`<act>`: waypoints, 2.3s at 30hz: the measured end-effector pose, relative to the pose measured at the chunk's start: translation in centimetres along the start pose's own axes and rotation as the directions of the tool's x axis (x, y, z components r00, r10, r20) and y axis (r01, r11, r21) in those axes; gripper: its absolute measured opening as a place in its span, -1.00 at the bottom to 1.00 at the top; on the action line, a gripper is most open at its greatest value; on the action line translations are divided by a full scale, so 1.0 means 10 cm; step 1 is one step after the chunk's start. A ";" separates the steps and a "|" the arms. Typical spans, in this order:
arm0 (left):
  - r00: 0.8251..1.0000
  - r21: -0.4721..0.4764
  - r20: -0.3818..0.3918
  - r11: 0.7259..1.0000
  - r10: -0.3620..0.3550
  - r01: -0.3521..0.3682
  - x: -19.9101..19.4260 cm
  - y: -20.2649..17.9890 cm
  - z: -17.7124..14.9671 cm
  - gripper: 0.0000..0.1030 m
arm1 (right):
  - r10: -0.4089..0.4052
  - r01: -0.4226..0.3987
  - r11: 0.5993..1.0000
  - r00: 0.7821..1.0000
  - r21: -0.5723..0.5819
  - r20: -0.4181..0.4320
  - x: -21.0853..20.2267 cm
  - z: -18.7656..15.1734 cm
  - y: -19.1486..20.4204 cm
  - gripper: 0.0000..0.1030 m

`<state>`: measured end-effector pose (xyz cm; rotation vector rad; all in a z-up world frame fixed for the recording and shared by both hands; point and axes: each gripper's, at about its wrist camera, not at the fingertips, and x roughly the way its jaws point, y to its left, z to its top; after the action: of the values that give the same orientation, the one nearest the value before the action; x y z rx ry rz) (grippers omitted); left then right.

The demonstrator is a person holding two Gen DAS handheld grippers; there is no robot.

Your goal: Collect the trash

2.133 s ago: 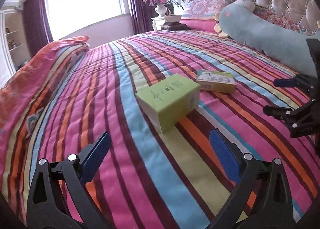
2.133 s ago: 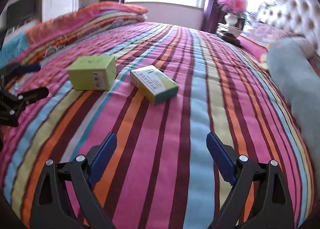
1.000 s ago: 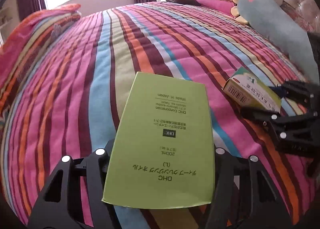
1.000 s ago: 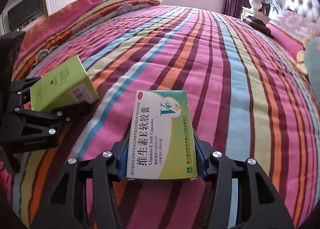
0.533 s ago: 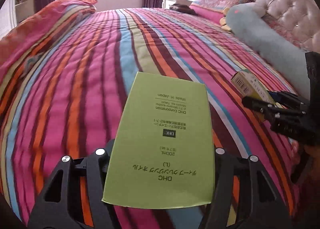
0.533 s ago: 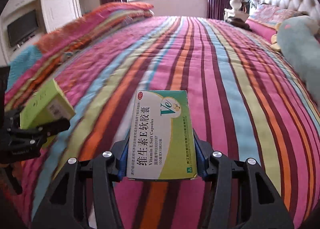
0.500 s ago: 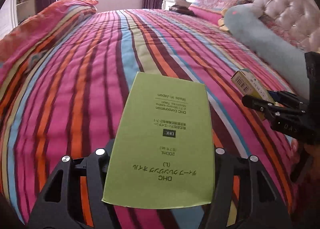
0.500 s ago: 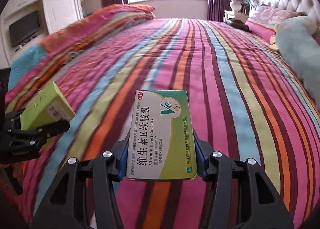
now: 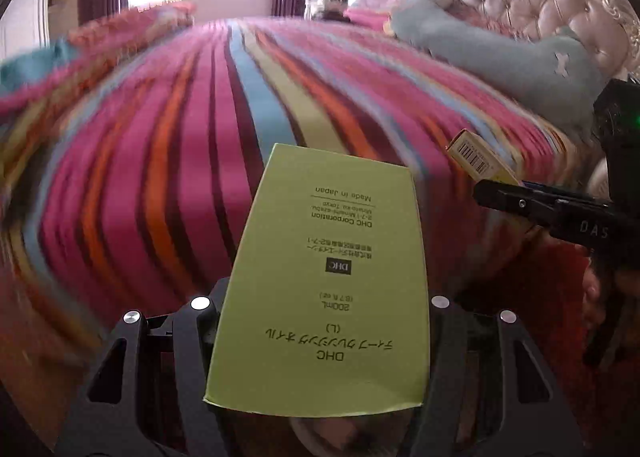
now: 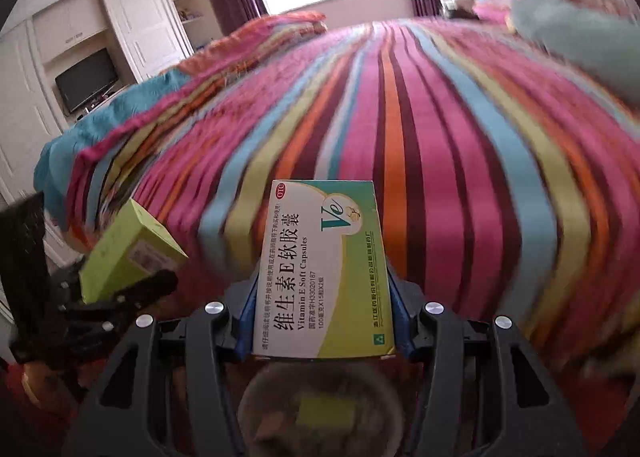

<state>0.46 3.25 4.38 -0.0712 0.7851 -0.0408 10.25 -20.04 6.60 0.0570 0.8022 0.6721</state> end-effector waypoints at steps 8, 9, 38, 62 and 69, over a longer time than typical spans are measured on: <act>0.977 -0.051 -0.212 0.999 0.003 -0.014 0.43 -0.21 -0.90 0.14 | -0.080 0.081 0.997 0.968 -0.004 -0.238 0.37 -0.88 0.12 -0.02; 0.966 -0.058 -0.259 0.998 -0.017 0.002 0.55 -0.23 -0.98 0.14 | -0.087 0.088 0.996 0.960 -0.011 -0.264 0.44 -0.93 0.13 -0.02; 0.901 -0.026 -0.434 0.999 0.017 -0.031 1.28 -0.32 -1.31 0.83 | -0.125 0.128 0.992 0.884 -0.024 -0.450 1.18 -1.16 0.00 0.51; 0.965 -0.056 -0.240 0.991 0.102 -0.119 0.63 -0.27 -0.38 0.83 | -0.176 0.214 0.971 0.943 0.108 -0.283 0.47 -0.50 0.00 0.85; 0.974 -0.083 -0.192 0.987 0.122 -0.140 0.36 -0.28 -0.16 0.83 | -0.238 0.266 0.959 0.942 0.093 -0.238 0.23 -0.37 0.04 0.85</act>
<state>1.83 0.12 0.90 -0.1075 0.9774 0.1177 8.65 -19.15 2.58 -0.0102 1.0500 0.3876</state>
